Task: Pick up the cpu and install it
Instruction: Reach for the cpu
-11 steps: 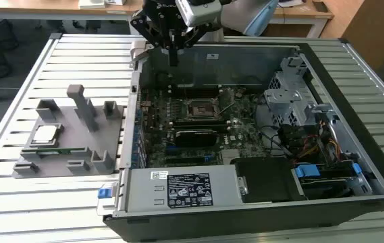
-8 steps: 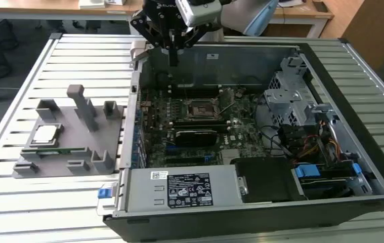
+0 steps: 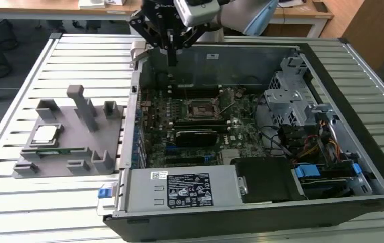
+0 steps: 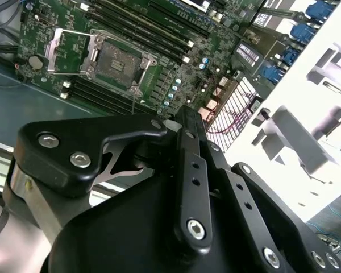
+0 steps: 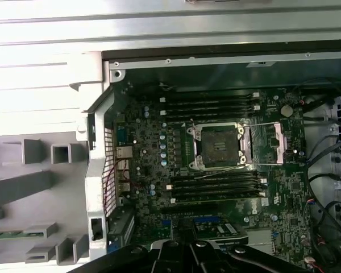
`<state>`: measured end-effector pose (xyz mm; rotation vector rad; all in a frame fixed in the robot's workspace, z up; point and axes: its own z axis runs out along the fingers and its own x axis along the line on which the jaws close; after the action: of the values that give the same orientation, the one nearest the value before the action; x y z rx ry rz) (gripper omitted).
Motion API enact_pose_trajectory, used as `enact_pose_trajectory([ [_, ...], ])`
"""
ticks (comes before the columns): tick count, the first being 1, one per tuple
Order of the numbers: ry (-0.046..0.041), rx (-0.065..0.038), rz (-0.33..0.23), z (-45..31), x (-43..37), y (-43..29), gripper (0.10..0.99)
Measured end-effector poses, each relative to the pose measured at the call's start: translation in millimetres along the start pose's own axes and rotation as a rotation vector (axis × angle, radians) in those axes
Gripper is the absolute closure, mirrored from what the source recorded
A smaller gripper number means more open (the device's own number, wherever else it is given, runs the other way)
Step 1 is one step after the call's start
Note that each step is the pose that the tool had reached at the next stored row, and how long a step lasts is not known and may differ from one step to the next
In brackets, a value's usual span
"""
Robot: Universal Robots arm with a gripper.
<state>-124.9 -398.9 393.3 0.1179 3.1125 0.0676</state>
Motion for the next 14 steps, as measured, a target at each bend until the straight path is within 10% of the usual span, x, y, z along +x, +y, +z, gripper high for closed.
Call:
enact_pose_trajectory([
  [14, 0.0000, 0.000, 0.000, -0.1, 5.6, -0.4, 0.980],
])
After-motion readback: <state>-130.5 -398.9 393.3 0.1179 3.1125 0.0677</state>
